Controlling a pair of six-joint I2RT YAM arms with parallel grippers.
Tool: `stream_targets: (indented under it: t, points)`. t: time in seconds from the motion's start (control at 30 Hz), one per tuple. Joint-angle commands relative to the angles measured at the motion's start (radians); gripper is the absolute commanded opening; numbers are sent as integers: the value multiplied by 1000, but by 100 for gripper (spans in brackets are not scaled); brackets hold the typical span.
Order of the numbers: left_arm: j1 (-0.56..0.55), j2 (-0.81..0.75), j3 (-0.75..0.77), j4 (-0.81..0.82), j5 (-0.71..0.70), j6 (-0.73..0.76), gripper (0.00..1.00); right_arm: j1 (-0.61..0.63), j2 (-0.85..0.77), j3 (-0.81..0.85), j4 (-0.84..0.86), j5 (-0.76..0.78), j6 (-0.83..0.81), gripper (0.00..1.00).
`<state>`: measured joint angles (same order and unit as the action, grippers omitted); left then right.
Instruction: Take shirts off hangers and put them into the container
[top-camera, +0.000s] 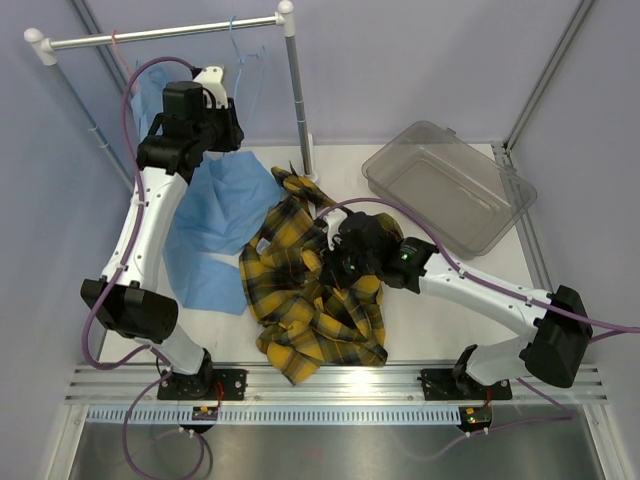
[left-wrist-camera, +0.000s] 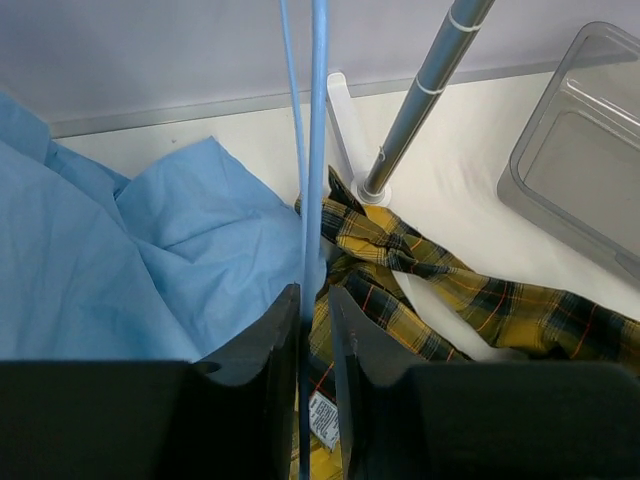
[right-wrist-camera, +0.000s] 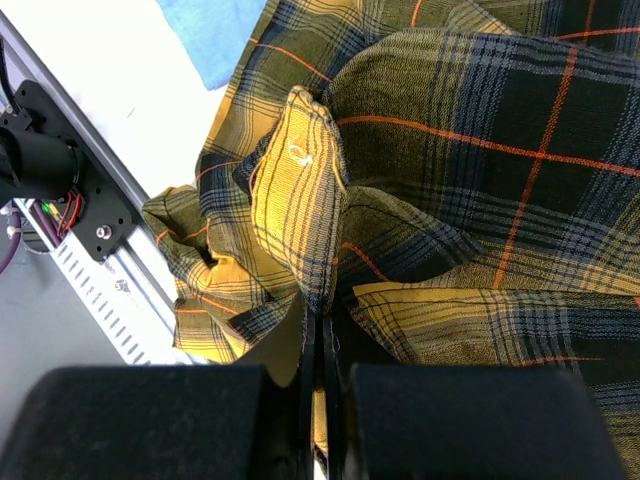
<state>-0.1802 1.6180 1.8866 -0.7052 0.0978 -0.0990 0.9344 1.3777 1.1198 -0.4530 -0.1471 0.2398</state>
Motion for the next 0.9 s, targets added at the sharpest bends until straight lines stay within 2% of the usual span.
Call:
stream_targets:
  t: [0.0,0.03,0.1,0.13,0.2,0.23,0.33,0.53,0.7,0.77,0.8,0.87]
  points:
    - [8,-53,-17,44,20,-19,31,10,-32,-3,28,29,21,2]
    - [8,-66,-24,44,20,-19,45,11,-32,-2,27,32,24,2]
    - [8,-110,-41,42,4,-22,55,10,-40,-3,28,43,26,3]
    - [8,-125,-47,44,-1,-24,64,11,-42,-3,28,50,27,4]
    - [8,-183,-66,42,-13,-24,76,11,-52,-2,27,61,27,6]
    - [8,-205,-72,41,-20,-27,88,11,-54,1,25,69,26,6]
    - [8,-300,-107,35,-46,-36,99,14,-39,-3,19,69,24,7]
    - [8,-505,-224,16,-93,-53,99,92,81,20,16,70,18,7]
    - [8,-677,-356,3,-84,-93,99,233,219,92,7,124,29,7]
    - [8,-734,-385,-11,-87,-99,99,244,244,98,28,103,45,22]
    - [8,-747,-388,-26,-87,-97,99,250,251,101,30,101,49,25]
    - [8,-764,-395,-42,-90,-91,99,254,262,123,5,109,39,46]
